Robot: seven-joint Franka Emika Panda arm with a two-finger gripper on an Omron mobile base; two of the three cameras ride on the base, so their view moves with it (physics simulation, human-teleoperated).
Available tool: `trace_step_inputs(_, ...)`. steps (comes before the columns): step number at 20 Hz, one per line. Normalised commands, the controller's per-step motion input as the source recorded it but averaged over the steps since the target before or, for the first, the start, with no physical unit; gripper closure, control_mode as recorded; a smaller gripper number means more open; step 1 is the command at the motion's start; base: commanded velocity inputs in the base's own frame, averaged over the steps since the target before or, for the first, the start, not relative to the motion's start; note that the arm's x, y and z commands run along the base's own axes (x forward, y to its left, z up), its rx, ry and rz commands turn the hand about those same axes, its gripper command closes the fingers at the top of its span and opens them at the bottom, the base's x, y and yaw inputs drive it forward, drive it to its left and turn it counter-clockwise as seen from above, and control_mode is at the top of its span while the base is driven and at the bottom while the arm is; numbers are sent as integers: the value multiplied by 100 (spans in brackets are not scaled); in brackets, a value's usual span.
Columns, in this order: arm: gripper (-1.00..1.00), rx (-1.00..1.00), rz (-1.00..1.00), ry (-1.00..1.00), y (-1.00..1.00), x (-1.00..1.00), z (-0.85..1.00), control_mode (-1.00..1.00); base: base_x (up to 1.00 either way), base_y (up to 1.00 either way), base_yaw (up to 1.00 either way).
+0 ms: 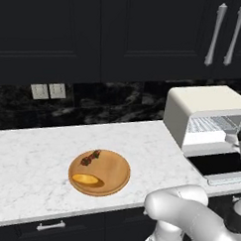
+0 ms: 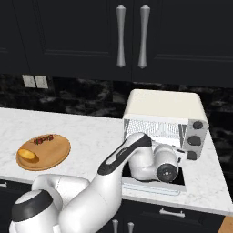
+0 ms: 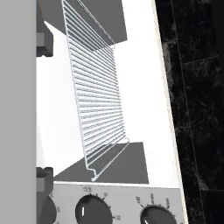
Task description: Pick up the kebab skewer and baguette bread, and place them inside the toaster oven. Close the toaster oven door and start by setting the timer.
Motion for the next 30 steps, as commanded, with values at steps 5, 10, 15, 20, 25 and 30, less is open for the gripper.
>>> trace_step_inputs(5, -100, -22, 0, -19, 3, 0, 0, -100, 0, 0, 0)
trace_step_inputs(10, -100, -8, 1, 7, 18, 16, 10, -100, 0, 0, 0)
trace_step_inputs(15, -100, 0, 19, 7, 15, 41, 0, -100, 0, 0, 0)
trace_step_inputs(20, -100, 0, 2, 0, 5, 32, 0, -100, 0, 0, 0)
trace_step_inputs(25, -100, 0, 0, 0, 1, 27, 0, -100, 0, 0, 0)
trace_step_inputs(30, -100, 0, 0, 0, 0, 23, 0, -100, 0, 0, 0)
